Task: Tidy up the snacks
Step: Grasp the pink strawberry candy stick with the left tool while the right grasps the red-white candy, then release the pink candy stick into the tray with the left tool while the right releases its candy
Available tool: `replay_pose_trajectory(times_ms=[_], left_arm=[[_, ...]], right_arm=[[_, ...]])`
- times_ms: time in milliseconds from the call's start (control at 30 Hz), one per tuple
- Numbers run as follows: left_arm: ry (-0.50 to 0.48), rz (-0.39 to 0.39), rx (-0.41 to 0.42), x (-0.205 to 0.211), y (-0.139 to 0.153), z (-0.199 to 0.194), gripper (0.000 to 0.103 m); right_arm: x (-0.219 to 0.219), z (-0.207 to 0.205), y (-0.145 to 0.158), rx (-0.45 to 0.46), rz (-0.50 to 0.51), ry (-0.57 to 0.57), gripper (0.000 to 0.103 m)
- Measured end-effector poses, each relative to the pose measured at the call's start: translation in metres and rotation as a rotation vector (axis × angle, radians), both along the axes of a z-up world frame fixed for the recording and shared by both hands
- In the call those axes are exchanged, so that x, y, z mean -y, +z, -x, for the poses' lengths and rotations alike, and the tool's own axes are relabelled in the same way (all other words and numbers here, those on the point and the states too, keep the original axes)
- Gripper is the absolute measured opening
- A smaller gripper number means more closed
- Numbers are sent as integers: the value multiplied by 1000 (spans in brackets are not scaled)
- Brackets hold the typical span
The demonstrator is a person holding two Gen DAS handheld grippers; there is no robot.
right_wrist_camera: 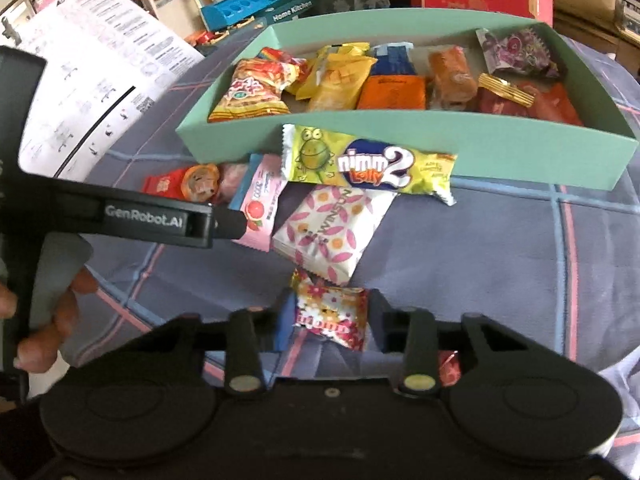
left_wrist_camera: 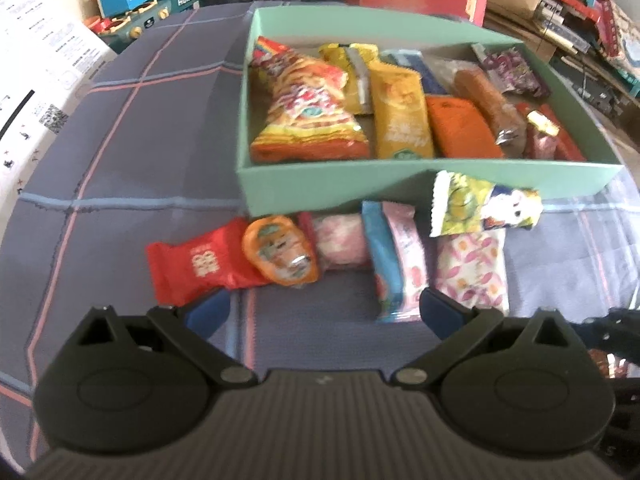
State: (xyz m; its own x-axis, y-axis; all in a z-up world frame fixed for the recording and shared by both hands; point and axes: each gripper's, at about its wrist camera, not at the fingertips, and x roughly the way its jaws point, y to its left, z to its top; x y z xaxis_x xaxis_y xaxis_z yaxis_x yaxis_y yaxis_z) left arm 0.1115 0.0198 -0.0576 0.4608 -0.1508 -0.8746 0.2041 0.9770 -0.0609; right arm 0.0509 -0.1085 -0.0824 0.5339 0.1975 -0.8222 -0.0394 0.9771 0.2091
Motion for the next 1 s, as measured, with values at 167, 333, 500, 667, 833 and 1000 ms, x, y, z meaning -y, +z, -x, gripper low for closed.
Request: replay_pose_trajectory(times_ms=[167, 333, 500, 667, 833, 1000], left_arm=[[-34, 10, 10, 23, 3, -4, 93], [-54, -28, 24, 42, -5, -8, 72], [-77, -64, 46, 43, -4, -4, 37], [-59, -47, 40, 31, -7, 5, 33], [-39, -24, 23, 21, -2, 12, 30], [-50, 12, 43, 17, 16, 19, 30]], right_arm=[[24, 2, -1, -3, -14, -76, 36], [45, 6, -3, -1, -36, -128, 36], [45, 10, -5, 23, -21, -107, 37], [40, 12, -5, 37, 10, -85, 36], [46, 12, -2, 31, -21, -110, 35], [60, 14, 6, 44, -60, -160, 35]])
